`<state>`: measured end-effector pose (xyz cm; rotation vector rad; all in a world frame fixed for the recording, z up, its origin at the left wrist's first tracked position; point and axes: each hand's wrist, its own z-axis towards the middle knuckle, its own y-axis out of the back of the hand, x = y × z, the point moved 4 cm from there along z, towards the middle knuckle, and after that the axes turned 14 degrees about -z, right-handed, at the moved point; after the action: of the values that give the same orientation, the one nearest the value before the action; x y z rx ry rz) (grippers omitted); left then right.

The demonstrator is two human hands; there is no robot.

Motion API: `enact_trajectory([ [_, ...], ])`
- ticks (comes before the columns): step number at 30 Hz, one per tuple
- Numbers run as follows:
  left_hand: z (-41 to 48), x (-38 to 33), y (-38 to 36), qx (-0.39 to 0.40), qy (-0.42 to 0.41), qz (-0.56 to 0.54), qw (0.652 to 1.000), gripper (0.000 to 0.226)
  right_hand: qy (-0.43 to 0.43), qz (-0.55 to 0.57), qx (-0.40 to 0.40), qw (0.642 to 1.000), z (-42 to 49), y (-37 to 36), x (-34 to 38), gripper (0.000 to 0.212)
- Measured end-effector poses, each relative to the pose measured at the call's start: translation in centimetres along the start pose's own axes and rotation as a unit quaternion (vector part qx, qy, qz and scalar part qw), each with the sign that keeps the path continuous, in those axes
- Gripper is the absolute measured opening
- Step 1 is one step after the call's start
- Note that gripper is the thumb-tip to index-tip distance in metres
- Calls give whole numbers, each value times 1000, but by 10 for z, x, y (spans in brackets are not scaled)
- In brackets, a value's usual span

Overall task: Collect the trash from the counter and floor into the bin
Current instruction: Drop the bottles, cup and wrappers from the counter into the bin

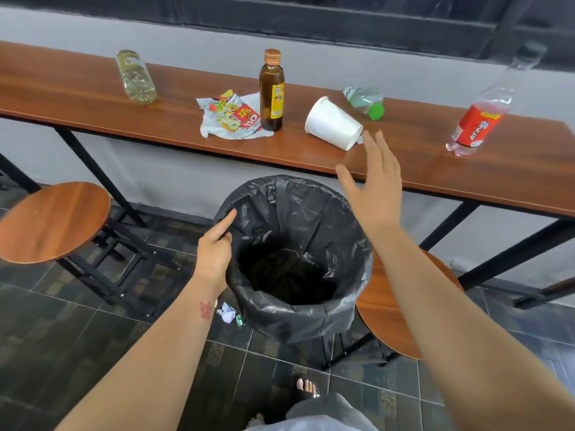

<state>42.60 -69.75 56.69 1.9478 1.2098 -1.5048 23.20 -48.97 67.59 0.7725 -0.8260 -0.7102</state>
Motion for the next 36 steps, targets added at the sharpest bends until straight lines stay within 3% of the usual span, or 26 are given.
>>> enact_trajectory([
  [5,14,0,-9,7,11,9,1000,58,9,3,60,998,56,-28,14,90],
  [8,19,2,-16,5,26,8,1000,54,4,-4,77,997,73,-42,14,89],
  [13,23,0,-26,9,20,15,1000,50,-13,28,30,999,81,-49,8,69],
  [19,18,-7,-34,19,9,14,1000,49,-35,131,-40,990,73,-33,-1,65],
  [22,14,-9,-34,29,11,3,1000,48,12,138,-78,987,52,-13,5,64],
  [27,5,-10,-38,37,26,16,999,47,138,55,36,988,-20,-10,4,66],
  [31,-9,-6,-45,40,30,23,998,46,126,-53,150,979,-67,-26,-23,68],
  [36,-30,-5,-64,64,26,41,997,49,110,-197,248,942,-94,-32,-53,71],
])
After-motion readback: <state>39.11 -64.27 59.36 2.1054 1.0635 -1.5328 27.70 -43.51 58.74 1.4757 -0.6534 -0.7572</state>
